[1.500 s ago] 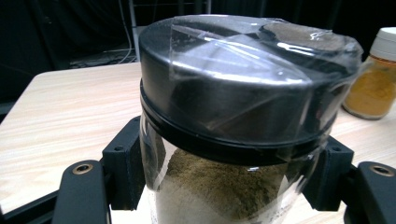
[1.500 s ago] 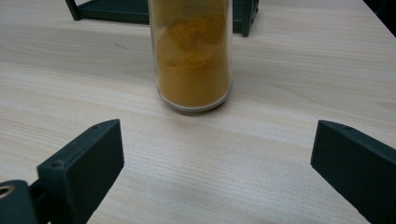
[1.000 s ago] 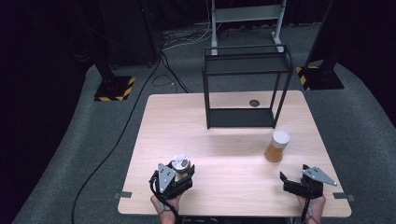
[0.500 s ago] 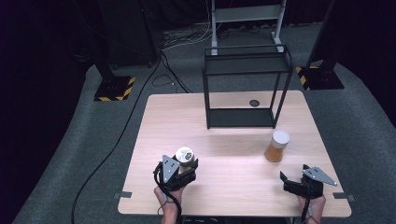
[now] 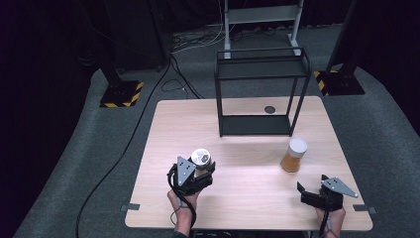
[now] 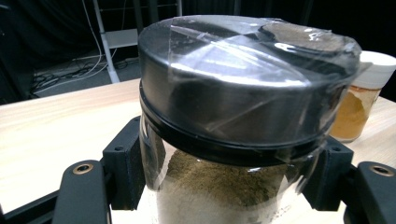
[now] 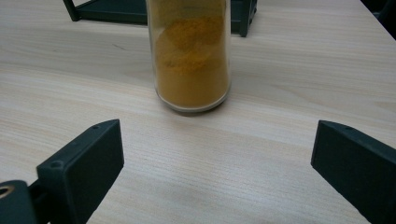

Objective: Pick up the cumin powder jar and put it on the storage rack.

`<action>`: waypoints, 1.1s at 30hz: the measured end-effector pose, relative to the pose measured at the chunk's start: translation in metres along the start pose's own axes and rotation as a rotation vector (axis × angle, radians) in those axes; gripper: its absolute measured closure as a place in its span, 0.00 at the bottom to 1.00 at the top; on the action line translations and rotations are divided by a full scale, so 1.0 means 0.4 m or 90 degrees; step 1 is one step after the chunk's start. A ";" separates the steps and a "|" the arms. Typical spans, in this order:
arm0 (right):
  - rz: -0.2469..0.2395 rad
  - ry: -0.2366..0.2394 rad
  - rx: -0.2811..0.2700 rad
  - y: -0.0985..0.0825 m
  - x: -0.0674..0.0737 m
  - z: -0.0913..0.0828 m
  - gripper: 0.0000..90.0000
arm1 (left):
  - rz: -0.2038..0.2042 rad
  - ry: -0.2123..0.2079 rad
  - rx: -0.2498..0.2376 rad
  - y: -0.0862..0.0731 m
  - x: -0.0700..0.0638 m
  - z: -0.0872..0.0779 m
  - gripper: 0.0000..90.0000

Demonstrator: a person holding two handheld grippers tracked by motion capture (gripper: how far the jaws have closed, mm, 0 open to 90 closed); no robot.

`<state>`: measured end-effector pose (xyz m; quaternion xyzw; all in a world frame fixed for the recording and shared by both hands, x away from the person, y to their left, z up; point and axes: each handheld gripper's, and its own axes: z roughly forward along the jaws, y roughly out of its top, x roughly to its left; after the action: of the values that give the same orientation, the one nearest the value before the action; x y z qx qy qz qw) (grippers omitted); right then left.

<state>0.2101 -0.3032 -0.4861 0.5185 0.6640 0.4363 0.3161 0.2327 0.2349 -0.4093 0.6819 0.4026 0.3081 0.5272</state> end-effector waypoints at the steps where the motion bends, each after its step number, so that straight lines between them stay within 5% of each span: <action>1: 0.000 0.000 0.000 0.000 0.000 0.000 0.01 | 0.001 -0.002 -0.001 0.005 0.000 0.002 0.32; 33: 0.003 0.000 -0.006 -0.004 -0.002 -0.002 0.01 | 0.020 -0.047 -0.008 0.123 0.005 0.106 0.32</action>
<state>0.2089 -0.3041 -0.4873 0.5186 0.6605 0.4402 0.3178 0.2805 0.2108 -0.3725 0.6957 0.3703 0.2932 0.5412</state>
